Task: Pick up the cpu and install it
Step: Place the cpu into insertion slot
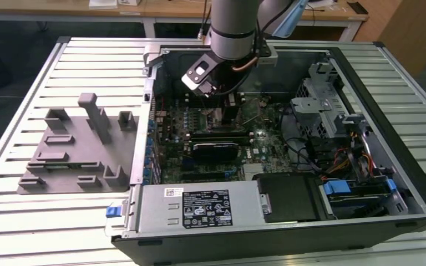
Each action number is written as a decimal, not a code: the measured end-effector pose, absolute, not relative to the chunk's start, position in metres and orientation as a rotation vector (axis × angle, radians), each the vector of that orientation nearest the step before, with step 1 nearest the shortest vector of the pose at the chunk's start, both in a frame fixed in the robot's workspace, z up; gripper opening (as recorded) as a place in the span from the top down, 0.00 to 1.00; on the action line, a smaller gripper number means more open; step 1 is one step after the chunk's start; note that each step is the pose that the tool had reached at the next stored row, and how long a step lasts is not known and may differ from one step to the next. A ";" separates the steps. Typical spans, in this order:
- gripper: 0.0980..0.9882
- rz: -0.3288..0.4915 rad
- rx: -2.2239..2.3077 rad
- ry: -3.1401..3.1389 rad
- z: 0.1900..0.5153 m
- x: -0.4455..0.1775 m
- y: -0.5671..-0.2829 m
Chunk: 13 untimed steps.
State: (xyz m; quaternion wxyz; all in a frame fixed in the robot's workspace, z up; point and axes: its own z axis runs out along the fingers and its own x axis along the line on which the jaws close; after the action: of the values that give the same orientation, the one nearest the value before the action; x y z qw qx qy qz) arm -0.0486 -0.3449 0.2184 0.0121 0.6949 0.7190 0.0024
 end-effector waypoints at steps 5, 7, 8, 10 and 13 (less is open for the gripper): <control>0.50 0.007 2.166 2.241 0.215 -0.049 -0.345; 0.50 0.007 2.166 2.241 0.214 -0.049 -0.344; 0.50 0.006 2.166 2.241 0.214 -0.049 -0.344; 0.50 0.005 2.165 2.240 0.213 -0.049 -0.344; 0.50 0.001 2.164 2.239 0.211 -0.049 -0.342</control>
State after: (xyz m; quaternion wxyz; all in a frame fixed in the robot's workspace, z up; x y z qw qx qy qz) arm -0.0486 -0.3420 0.2112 0.0140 0.6948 0.7190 0.0004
